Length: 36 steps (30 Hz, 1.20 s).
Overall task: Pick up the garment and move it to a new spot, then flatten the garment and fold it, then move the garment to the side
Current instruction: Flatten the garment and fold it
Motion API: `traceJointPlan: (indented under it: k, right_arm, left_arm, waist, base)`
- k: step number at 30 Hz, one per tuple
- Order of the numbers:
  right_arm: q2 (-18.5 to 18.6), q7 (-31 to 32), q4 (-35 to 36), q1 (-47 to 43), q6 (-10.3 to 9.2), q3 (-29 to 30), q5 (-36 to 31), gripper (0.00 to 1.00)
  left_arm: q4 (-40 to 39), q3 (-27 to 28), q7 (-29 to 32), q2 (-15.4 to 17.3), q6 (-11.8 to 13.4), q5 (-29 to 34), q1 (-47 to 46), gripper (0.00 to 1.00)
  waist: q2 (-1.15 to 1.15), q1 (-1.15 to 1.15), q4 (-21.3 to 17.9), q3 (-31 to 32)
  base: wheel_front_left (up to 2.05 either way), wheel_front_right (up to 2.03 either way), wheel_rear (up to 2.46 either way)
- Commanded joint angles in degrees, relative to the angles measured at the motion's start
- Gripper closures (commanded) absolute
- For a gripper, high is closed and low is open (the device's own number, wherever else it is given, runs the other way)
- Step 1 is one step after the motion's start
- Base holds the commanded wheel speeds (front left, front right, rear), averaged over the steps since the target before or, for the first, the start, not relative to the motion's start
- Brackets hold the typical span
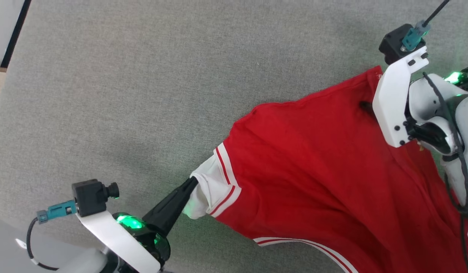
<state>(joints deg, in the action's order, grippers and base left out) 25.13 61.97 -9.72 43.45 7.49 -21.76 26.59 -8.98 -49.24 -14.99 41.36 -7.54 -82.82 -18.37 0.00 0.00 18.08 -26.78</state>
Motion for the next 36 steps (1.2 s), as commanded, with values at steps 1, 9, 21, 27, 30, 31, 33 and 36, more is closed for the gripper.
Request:
traceJointPlan:
  k: [1,9,21,27,30,31,33,36]
  right_arm:
    - [-0.51,0.14,-2.06,-2.37,-0.01,-1.44,0.86,0.80]
    - [-2.25,-10.34,-4.45,1.95,-0.02,3.66,3.17,1.00]
    - [-6.79,-24.71,-7.84,12.71,-0.01,18.45,-2.63,1.00]
    - [-12.11,-35.12,-12.25,22.74,-0.08,26.37,-9.40,1.00]
    - [-14.37,-39.65,-14.83,28.15,-0.15,30.62,-13.75,1.00]
    - [-15.25,-40.98,-15.97,29.90,-0.16,32.55,-14.78,1.00]
    - [-17.17,-42.95,-17.80,32.84,-0.16,35.79,-16.43,1.00]
    - [-18.73,-44.50,-20.04,35.56,-0.17,37.82,-19.43,1.00]
  left_arm:
    - [0.39,-0.04,-0.25,-0.17,0.12,0.14,-0.84,1.00]
    - [2.80,6.15,-0.26,1.25,0.12,3.74,-3.49,1.00]
    - [12.85,15.35,2.42,3.74,0.12,-4.54,-26.17,1.00]
    - [21.89,17.96,6.34,5.20,0.13,-3.14,-43.60,1.00]
    - [26.33,18.56,6.26,5.30,0.13,-1.32,-52.45,1.00]
    - [27.87,18.86,5.96,5.19,0.14,-0.86,-55.31,1.00]
    - [30.20,18.84,5.36,4.75,0.15,-0.05,-60.18,1.00]
    - [32.56,18.28,5.54,3.55,0.15,-1.09,-64.91,1.00]
  waist:
    - [0.00,0.00,-0.09,0.66]
    - [0.00,0.00,-4.11,4.36]
    - [0.00,0.00,-13.27,2.82]
    - [0.00,0.00,-17.40,0.48]
    - [0.00,0.00,-18.84,0.00]
    - [0.00,0.00,-19.28,-0.06]
    - [0.00,0.00,-19.95,0.01]
    - [0.00,0.00,-20.44,0.24]
  base:
    - [0.00,0.00,0.00]
    - [0.00,0.00,0.00]
    - [0.00,0.00,0.00]
    - [0.00,0.00,0.00]
    - [0.00,0.00,0.00]
    - [0.00,0.00,0.00]
    - [0.00,0.00,0.00]
    - [0.00,0.00,0.00]
